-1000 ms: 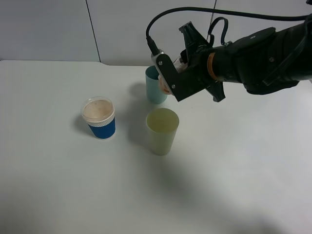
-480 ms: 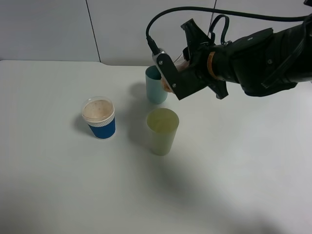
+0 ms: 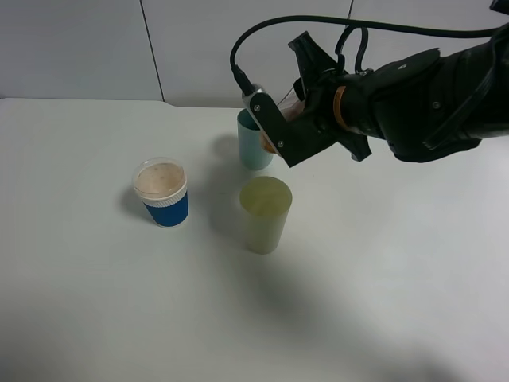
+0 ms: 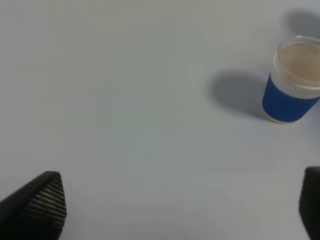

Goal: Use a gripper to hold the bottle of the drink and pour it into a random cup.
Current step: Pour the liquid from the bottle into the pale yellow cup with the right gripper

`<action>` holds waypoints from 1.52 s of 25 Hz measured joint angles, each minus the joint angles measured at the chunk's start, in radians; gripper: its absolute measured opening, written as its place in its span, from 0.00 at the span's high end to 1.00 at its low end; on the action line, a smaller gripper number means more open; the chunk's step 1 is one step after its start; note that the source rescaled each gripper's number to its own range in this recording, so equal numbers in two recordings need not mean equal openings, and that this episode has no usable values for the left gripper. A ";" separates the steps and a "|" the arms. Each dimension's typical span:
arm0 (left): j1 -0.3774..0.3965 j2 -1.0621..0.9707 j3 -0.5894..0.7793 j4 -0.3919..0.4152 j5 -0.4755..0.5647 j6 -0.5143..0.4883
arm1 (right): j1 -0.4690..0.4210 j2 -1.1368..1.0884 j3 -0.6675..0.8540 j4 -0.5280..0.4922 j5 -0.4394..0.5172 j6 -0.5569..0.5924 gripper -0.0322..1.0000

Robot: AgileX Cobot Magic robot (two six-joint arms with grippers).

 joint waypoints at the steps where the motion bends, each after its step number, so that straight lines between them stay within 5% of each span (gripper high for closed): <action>1: 0.000 0.000 0.000 0.000 0.000 0.000 | 0.004 0.000 0.000 0.001 0.006 -0.001 0.95; 38: 0.000 0.000 0.000 0.000 0.000 0.000 | 0.087 0.000 0.000 0.016 0.129 -0.149 0.95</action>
